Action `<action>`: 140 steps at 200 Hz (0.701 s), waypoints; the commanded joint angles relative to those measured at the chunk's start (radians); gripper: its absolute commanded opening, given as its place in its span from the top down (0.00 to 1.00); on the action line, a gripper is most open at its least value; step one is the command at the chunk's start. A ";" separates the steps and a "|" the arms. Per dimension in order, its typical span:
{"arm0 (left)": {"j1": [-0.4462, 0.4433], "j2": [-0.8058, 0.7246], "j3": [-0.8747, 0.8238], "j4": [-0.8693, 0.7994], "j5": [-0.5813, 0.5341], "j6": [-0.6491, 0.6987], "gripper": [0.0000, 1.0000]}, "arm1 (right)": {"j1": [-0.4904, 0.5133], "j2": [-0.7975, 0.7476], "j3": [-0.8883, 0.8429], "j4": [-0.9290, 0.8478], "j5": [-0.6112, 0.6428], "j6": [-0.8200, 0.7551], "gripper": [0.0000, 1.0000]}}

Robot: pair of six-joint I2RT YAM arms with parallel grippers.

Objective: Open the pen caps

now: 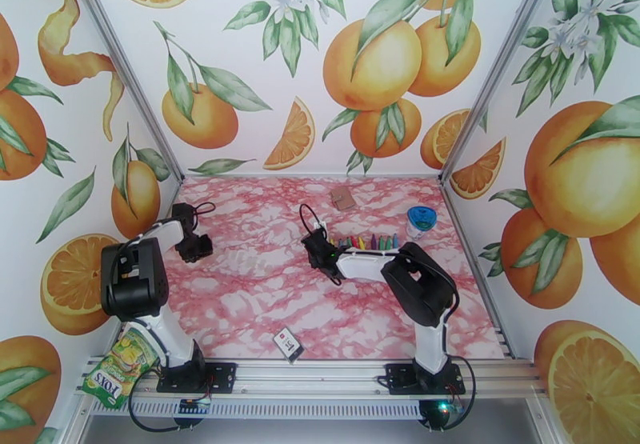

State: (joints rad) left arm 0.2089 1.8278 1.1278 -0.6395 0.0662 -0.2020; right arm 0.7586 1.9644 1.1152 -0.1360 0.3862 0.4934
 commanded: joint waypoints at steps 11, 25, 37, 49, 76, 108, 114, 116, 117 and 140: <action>0.002 0.008 0.016 -0.001 0.004 0.012 0.83 | -0.006 0.010 0.012 -0.022 0.009 0.014 0.70; 0.003 0.007 0.017 -0.003 0.004 0.012 0.82 | -0.007 0.008 0.011 -0.022 0.008 0.013 0.70; 0.002 0.005 0.017 -0.005 0.004 0.010 0.81 | -0.006 0.006 0.013 -0.022 0.010 0.010 0.70; 0.003 0.003 0.018 -0.005 0.005 0.008 0.79 | -0.007 0.005 0.012 -0.024 0.011 0.009 0.70; 0.002 0.001 0.017 -0.005 0.013 0.001 0.76 | -0.007 -0.001 0.010 -0.022 0.010 0.007 0.70; 0.001 -0.004 0.021 -0.009 0.014 -0.002 0.74 | -0.007 -0.007 0.009 -0.016 0.004 -0.002 0.69; 0.001 -0.010 0.020 -0.008 0.009 -0.004 0.74 | -0.007 -0.009 0.008 -0.016 0.004 -0.005 0.69; 0.001 -0.013 0.017 -0.007 0.009 -0.005 0.74 | -0.007 -0.011 0.008 -0.016 0.004 -0.005 0.69; 0.001 -0.014 0.017 -0.006 0.009 -0.006 0.74 | -0.007 -0.011 0.008 -0.015 0.003 -0.006 0.70; 0.002 -0.039 0.016 -0.010 0.006 -0.008 0.74 | -0.007 -0.039 -0.014 0.013 -0.005 -0.022 0.68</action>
State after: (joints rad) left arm 0.2089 1.8294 1.1278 -0.6403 0.0708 -0.2035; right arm 0.7578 1.9636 1.1149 -0.1364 0.3855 0.4896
